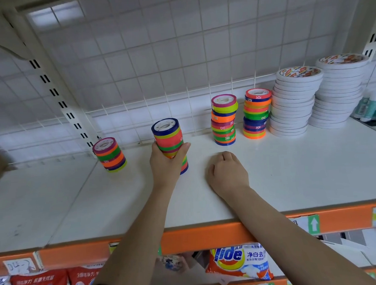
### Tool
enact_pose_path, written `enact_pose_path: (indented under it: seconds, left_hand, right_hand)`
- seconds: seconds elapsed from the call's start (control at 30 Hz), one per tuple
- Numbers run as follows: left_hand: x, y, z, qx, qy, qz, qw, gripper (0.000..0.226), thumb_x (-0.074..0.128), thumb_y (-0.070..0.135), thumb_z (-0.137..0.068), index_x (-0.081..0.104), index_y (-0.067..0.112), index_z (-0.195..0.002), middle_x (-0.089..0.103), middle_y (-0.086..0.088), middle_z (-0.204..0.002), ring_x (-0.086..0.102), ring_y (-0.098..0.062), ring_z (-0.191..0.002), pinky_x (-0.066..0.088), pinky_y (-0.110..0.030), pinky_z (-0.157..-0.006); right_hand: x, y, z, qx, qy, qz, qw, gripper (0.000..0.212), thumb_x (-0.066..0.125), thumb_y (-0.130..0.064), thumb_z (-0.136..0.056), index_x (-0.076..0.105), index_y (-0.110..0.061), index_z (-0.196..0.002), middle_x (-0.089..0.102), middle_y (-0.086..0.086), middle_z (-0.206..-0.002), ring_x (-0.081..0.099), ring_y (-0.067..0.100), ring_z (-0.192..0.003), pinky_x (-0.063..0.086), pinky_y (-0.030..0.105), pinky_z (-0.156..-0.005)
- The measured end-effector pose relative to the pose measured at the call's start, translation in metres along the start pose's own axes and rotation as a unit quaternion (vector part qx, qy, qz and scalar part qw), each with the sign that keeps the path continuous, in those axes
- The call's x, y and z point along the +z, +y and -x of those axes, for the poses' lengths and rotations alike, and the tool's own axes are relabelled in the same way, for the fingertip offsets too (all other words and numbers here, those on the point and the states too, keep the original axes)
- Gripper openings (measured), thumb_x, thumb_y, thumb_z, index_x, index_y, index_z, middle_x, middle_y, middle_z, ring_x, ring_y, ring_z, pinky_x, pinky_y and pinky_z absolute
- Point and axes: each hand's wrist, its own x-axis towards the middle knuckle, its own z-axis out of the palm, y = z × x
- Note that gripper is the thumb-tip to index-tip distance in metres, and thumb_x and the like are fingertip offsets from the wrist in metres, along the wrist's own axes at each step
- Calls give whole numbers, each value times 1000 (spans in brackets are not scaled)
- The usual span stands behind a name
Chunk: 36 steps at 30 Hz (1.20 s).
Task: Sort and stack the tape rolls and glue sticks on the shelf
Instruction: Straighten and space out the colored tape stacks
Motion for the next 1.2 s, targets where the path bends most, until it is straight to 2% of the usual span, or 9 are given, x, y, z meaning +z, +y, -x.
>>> enact_pose_path:
  seconds: [0.13,0.27,0.4,0.57,0.67,0.8,0.93,1.03,1.2]
  left_hand:
    - [1,0,0,9,3,-10,1000,51,76,30,-75,50,16,-116,59,7,-104,57,-6,-87,44,-15,-74]
    - [1,1,2,15,-1,-8,1000,51,75,27,-77,50,14,-119,58,7,-104,56,-3,-87,41,-6,-69]
    - [0,3,2,1,-12,-2,1000,54,77,26,-75,48,16,-119,57,7,-104,57,0,-85,41,-6,-67]
    - [-9,1,-2,-25,-74,9,997,59,79,22,-73,44,20,-121,58,13,-104,59,-2,-92,47,-13,-71]
    - [-18,-1,-6,-35,-117,5,992,56,75,12,-76,47,16,-126,62,3,-111,61,-11,-98,52,-26,-81]
    - [-26,1,-3,-25,-146,-9,989,57,71,5,-78,46,17,-128,60,7,-110,60,-3,-95,48,-13,-72]
    - [-27,-2,2,-20,-99,-22,995,58,77,12,-73,49,17,-123,61,5,-111,60,-8,-97,50,-23,-79]
    - [-23,-1,10,-1,-32,-32,999,60,83,19,-66,48,19,-114,60,5,-108,59,-5,-91,50,-20,-76]
    - [-20,2,8,-5,-9,-41,999,96,86,50,-45,45,17,-125,57,-1,-118,61,-16,-103,55,-36,-84]
  right_hand:
    - [0,0,1,0,-1,0,1000,42,31,-25,-98,44,-3,-132,43,8,-133,34,22,-128,30,27,-103]
    - [-1,0,0,1,-1,1,1000,42,31,-26,-98,43,-4,-132,43,8,-134,34,21,-128,31,27,-103]
    - [-1,-1,0,3,0,-3,1000,42,31,-26,-98,44,-4,-132,43,7,-133,34,21,-128,33,27,-102]
    - [-1,-1,0,6,-3,-3,1000,42,32,-26,-98,43,-4,-133,43,7,-133,34,20,-128,34,28,-102]
    - [-1,-1,0,7,-2,-4,1000,42,32,-26,-98,42,-4,-133,43,7,-134,34,21,-128,34,28,-102]
    - [-3,-1,2,5,-4,2,1000,43,32,-25,-98,42,-3,-133,42,8,-134,34,21,-129,34,29,-102]
    - [-4,-2,3,2,-3,4,1000,42,31,-25,-98,42,-3,-133,42,9,-134,34,22,-128,33,28,-103]
    - [-5,-2,3,-1,-5,4,1000,42,31,-24,-98,41,-3,-134,41,9,-135,33,22,-129,31,27,-103]
    - [-6,-2,3,-1,-8,8,1000,42,30,-24,-99,42,-4,-133,41,9,-135,34,22,-129,32,27,-103]
